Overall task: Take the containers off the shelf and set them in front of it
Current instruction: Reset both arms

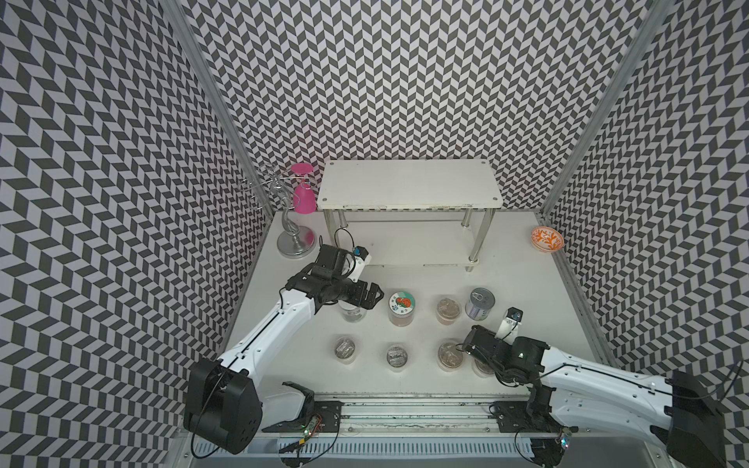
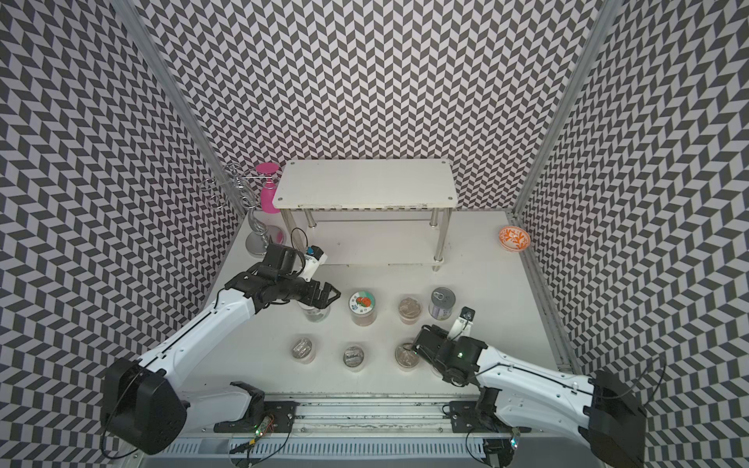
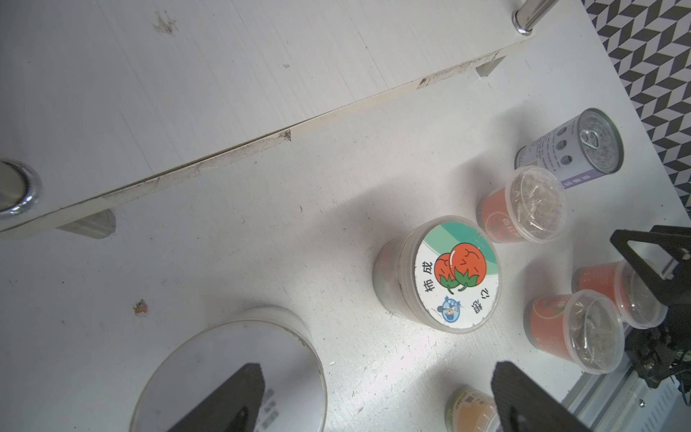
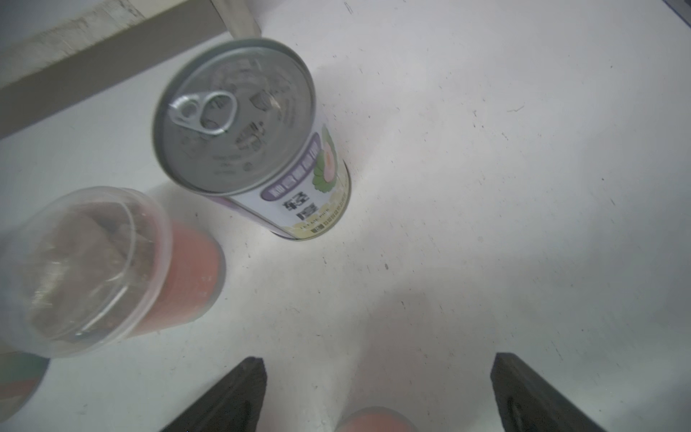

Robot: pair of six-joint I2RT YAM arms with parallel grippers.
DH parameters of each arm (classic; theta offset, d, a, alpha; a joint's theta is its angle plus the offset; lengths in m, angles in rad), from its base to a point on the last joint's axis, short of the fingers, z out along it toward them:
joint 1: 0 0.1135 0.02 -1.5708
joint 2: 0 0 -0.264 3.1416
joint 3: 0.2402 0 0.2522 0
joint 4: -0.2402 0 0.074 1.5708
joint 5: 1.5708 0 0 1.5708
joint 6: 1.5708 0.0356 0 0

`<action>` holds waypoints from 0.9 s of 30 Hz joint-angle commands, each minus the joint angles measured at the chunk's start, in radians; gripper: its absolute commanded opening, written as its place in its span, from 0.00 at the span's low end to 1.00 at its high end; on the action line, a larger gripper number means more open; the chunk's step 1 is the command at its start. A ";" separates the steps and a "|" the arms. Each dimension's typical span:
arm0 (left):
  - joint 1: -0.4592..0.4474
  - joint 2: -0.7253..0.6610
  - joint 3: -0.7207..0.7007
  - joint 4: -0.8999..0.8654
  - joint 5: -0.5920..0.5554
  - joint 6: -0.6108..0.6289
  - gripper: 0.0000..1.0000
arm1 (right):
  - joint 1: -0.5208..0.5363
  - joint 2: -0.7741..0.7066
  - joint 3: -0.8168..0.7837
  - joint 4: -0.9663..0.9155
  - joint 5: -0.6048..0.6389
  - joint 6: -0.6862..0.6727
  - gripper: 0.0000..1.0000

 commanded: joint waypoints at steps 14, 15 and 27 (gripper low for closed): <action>0.365 -0.319 -0.317 0.430 -0.242 -0.294 1.00 | -0.719 -0.135 -0.051 0.952 -0.280 -1.102 1.00; 0.375 -0.325 -0.346 0.471 -0.297 -0.310 1.00 | -0.785 -0.115 -0.077 1.031 -0.341 -1.130 0.99; 0.381 0.056 -0.542 1.210 -0.771 -0.090 1.00 | -1.060 0.301 -0.195 1.720 -0.553 -1.211 1.00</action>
